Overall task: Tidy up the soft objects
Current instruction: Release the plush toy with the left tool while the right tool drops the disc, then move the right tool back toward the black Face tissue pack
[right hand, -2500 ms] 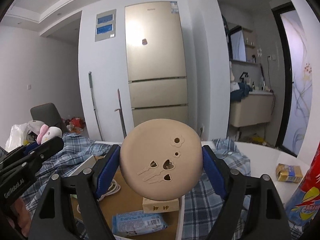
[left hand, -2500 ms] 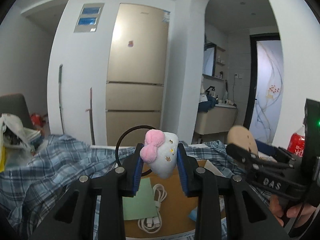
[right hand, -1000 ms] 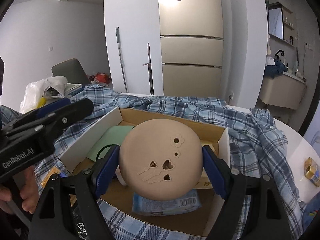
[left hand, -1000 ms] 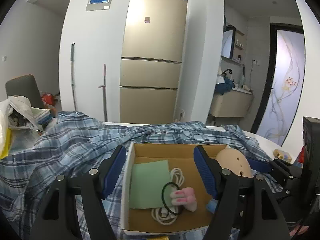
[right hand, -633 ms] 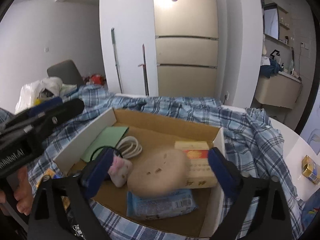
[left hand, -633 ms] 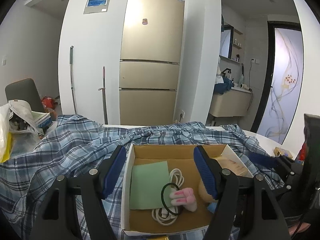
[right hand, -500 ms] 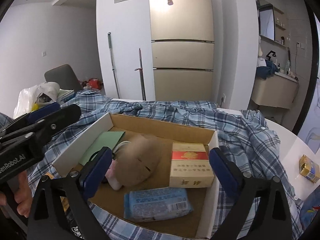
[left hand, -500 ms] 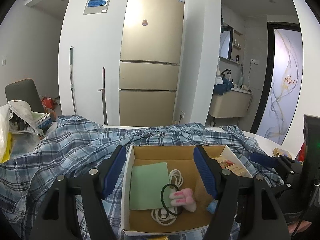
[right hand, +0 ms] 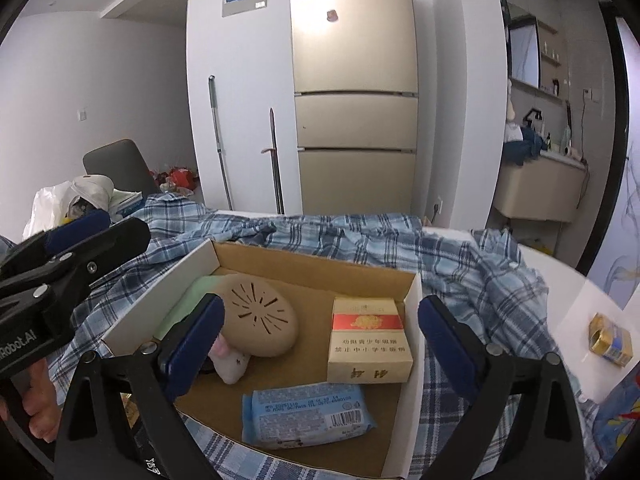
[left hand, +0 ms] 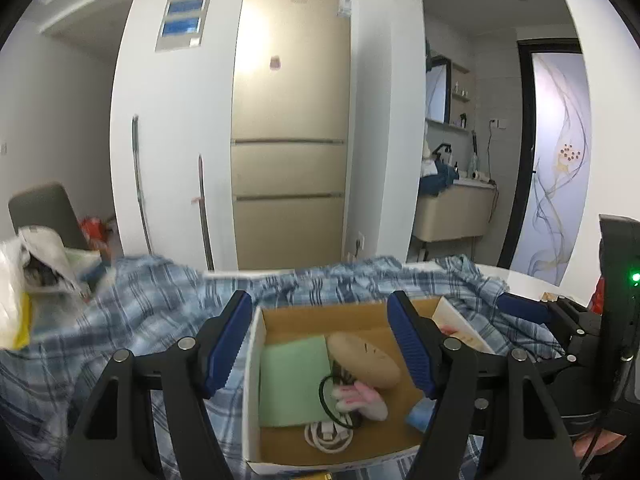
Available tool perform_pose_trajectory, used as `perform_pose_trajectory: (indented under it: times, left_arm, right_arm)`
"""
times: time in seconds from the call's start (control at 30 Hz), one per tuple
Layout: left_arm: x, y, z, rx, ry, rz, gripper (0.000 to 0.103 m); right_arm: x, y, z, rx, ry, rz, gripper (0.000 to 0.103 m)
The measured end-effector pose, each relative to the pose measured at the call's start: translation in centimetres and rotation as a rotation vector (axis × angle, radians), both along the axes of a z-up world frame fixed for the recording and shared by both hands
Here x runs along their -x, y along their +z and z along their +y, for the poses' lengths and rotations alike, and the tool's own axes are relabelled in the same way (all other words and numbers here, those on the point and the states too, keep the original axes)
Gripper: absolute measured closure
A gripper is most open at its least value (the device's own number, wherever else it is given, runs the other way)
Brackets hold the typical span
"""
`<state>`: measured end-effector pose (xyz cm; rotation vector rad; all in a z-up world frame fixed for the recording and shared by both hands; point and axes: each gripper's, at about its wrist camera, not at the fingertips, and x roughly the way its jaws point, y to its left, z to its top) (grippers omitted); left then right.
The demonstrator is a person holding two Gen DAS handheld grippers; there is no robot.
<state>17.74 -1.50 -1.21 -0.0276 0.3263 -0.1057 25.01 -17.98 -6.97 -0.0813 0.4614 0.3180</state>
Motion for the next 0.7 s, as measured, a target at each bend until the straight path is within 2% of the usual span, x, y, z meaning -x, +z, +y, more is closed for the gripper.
perform_pose_trajectory:
  times: [0.13, 0.27, 0.4, 0.43, 0.5, 0.57, 0.63, 0.7]
  left_arm:
    - [1.6, 2.6, -0.1, -0.011, -0.052, -0.043, 0.031]
    - [3.8, 5.9, -0.8, -0.063, -0.1, -0.073, 0.031]
    - [6.5, 7.9, 0.0, -0.035, -0.115, -0.085, 0.031]
    - [7.3, 8.2, 0.3, -0.026, -0.113, -0.091, 0.03]
    - [8.7, 8.5, 0.8, -0.029, -0.105, -0.108, 0.016]
    - [10.0, 8.3, 1.0, -0.05, -0.09, -0.128, 0.015]
    - [10.8, 7.8, 1.3, -0.056, -0.085, -0.114, 0.015]
    - [11.7, 7.0, 1.8, -0.036, -0.096, -0.093, 0.015]
  right_arm:
    - [0.8, 1.2, -0.1, 0.014, 0.0, -0.056, 0.006]
    - [2.2, 3.5, -0.1, 0.004, 0.008, -0.112, 0.006]
    - [3.9, 6.1, -0.3, -0.032, 0.039, -0.129, 0.006]
    - [4.3, 6.6, -0.3, -0.035, 0.043, -0.124, 0.006]
    - [5.1, 7.1, -0.3, -0.045, 0.057, -0.099, 0.006]
    - [6.1, 7.4, -0.5, -0.064, 0.071, -0.062, 0.006]
    - [7.1, 7.4, -0.7, -0.069, 0.07, -0.037, 0.006]
    - [8.0, 7.1, -0.6, -0.031, 0.018, -0.026, 0.006]
